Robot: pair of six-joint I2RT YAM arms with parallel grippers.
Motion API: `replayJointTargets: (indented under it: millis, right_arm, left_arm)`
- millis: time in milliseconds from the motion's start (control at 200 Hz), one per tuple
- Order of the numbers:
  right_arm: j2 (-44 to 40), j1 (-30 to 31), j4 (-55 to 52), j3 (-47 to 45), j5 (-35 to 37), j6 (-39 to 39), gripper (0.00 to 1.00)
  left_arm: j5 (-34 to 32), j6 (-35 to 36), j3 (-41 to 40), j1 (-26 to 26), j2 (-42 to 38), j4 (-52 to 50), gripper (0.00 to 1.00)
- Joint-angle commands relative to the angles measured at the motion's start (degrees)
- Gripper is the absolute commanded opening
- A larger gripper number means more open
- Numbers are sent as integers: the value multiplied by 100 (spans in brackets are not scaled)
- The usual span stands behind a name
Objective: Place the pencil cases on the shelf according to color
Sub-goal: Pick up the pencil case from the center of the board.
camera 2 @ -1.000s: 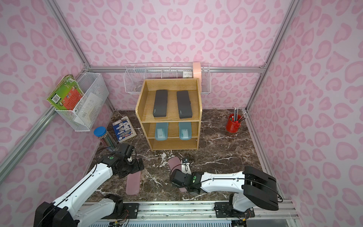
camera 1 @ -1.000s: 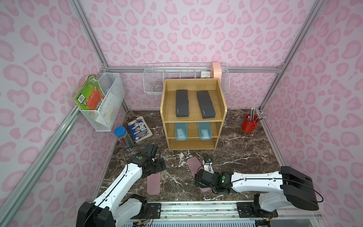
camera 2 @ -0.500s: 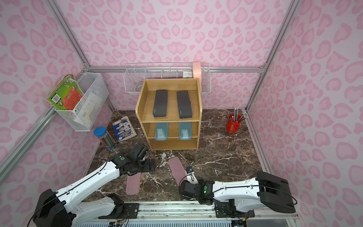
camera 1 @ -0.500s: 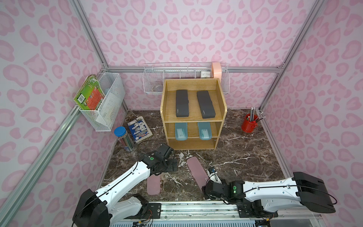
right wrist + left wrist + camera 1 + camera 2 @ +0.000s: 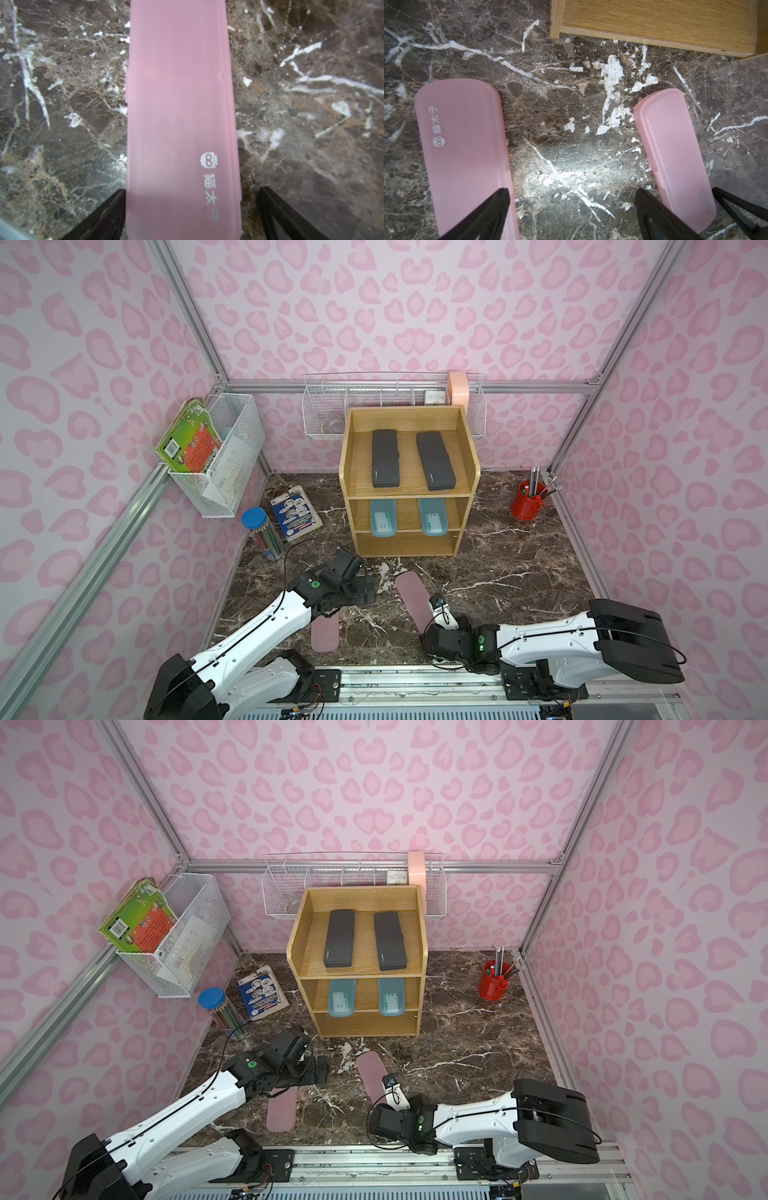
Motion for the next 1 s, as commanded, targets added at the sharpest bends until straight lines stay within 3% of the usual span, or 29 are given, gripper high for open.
replayJointTargets:
  millis: [0, 270, 625, 830, 995]
  right_arm:
    - [186, 22, 145, -119, -500, 128, 93]
    - [272, 198, 320, -268, -407, 388, 73]
    - [-603, 610, -1169, 76, 1111, 1485, 73]
    - [-1041, 432, -1132, 20, 1624, 1473, 71]
    - [-1286, -305, -192, -191, 1320, 539, 71]
  left_arm:
    - [-111, -8, -33, 0, -44, -86, 99]
    - [-280, 4, -19, -3, -261, -258, 99]
    - [-588, 58, 76, 0, -736, -565, 99]
    - [-750, 69, 53, 7, -915, -591, 99]
    - [-993, -107, 84, 6, -902, -728, 99]
